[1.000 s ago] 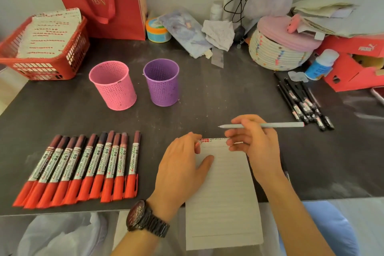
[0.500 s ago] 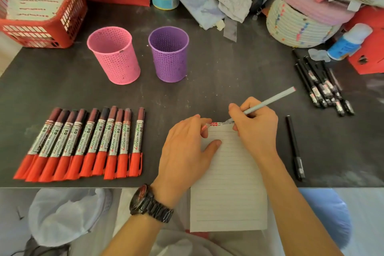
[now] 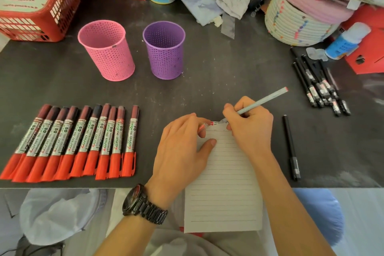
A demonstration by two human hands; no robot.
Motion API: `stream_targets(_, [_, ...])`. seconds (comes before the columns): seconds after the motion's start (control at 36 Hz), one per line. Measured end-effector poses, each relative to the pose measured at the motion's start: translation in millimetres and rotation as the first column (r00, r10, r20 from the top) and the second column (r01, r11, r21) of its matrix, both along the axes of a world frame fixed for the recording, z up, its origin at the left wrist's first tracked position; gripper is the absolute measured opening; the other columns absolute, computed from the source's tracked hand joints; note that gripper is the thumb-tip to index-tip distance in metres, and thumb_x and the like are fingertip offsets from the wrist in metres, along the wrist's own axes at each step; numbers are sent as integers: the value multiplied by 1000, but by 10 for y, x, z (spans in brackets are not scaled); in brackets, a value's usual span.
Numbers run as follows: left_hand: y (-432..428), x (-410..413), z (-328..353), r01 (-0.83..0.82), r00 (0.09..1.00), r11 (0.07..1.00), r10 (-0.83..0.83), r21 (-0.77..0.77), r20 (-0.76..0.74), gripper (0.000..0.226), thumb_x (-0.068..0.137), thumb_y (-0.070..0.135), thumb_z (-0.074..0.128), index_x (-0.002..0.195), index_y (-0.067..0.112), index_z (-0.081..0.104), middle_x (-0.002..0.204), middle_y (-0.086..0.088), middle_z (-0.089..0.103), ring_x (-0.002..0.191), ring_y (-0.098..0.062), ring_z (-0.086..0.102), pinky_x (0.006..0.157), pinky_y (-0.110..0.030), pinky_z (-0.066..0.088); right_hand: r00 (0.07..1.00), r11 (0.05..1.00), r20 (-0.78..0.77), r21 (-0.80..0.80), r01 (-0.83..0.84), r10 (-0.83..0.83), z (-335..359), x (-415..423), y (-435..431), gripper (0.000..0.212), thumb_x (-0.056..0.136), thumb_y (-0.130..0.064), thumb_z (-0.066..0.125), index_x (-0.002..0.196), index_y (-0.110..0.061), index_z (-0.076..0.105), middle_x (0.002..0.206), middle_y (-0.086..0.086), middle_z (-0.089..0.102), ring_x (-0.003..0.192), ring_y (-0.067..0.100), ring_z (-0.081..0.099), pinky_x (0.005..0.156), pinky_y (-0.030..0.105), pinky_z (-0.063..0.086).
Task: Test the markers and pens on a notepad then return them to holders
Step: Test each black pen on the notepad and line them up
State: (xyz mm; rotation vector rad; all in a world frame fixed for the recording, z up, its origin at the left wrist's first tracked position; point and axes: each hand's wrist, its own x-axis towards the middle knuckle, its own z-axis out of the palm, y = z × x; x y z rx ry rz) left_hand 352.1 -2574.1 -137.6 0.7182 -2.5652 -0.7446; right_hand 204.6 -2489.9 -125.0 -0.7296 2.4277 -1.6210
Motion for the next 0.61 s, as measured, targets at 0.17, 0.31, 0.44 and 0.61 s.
stream_targets(0.17, [9, 1, 5, -18, 1000, 1000, 18, 5, 6, 23, 84, 49, 61, 91, 37, 43, 107, 36, 41, 129, 2, 39, 102, -6, 9, 1000, 1000, -24, 19, -7, 8, -10, 2, -11, 30, 87, -19, 69, 62, -14, 52, 53, 3, 62, 48, 5, 63, 53, 10, 46])
stream_targets(0.31, [17, -6, 6, -26, 999, 1000, 26, 15, 30, 29, 85, 51, 61, 86, 38, 35, 117, 31, 51, 129, 1, 38, 101, -5, 8, 999, 1000, -35, 13, -3, 4, -31, -1, -9, 29, 88, -23, 67, 63, -17, 52, 51, -2, 62, 48, 5, 62, 53, 9, 45])
stream_targets(0.44, [19, 2, 8, -28, 999, 1000, 28, 7, 26, 31, 84, 49, 64, 85, 37, 35, 118, 32, 51, 128, 0, 39, 101, -4, 6, 998, 1000, -61, 13, -8, 9, -53, -11, 1, 30, 87, -23, 66, 62, -17, 51, 50, -2, 62, 48, 5, 62, 54, 10, 46])
stream_targets(0.61, [31, -11, 24, -39, 999, 999, 39, 10, 32, 34, 85, 51, 61, 83, 39, 30, 123, 29, 55, 129, -1, 41, 100, -16, 17, 998, 1000, -66, 25, -3, 5, -60, -19, -3, 31, 88, -22, 66, 62, -17, 51, 52, -2, 62, 49, 6, 63, 53, 12, 48])
